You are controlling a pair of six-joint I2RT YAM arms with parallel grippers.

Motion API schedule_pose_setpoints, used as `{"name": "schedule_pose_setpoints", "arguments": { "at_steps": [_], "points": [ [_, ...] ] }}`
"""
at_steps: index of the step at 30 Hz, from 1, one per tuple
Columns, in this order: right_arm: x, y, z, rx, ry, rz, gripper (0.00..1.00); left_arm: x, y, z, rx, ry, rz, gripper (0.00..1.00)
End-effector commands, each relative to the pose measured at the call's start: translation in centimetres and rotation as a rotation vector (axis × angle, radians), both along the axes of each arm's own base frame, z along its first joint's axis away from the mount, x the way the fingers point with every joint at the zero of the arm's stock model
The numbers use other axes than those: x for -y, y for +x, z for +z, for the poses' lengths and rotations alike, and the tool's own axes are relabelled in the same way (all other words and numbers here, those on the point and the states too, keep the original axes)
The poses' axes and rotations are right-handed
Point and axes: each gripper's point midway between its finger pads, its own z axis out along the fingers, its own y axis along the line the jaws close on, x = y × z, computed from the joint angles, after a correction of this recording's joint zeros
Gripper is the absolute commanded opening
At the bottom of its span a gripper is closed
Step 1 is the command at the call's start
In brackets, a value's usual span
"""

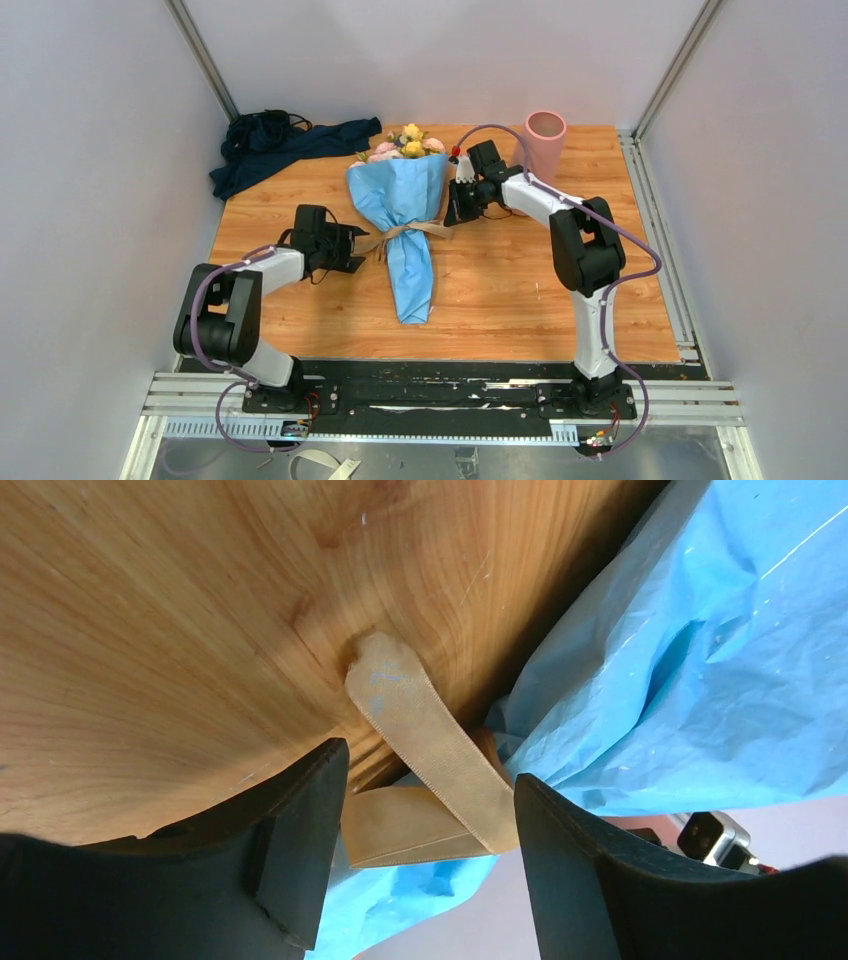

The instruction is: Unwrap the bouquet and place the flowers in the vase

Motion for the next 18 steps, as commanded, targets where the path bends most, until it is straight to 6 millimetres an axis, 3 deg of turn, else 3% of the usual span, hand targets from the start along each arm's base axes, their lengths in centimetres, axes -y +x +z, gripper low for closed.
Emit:
{"name": "schedule_pose_setpoints", "arguments": {
  "at_steps": [1,15,18],
  "points": [
    [0.9,-0.7,0.7,0.001,-0.015,0.009,0.00,0.9,-0.3,-0.8,-0.004,-0.015,-0.004,0.67],
    [1.2,-1.4,0.8,-0.005,-0.020,0.015,0.00,1.4,0.8,-2.7,-0.003,-0.019,0.017,0.61],
    [1.4,-1.6,0.8,-0.006,-0.026,0.017,0.00,1.3,1.0,-3.1,-0.006,-0.008,0.021,0.52]
  ]
}}
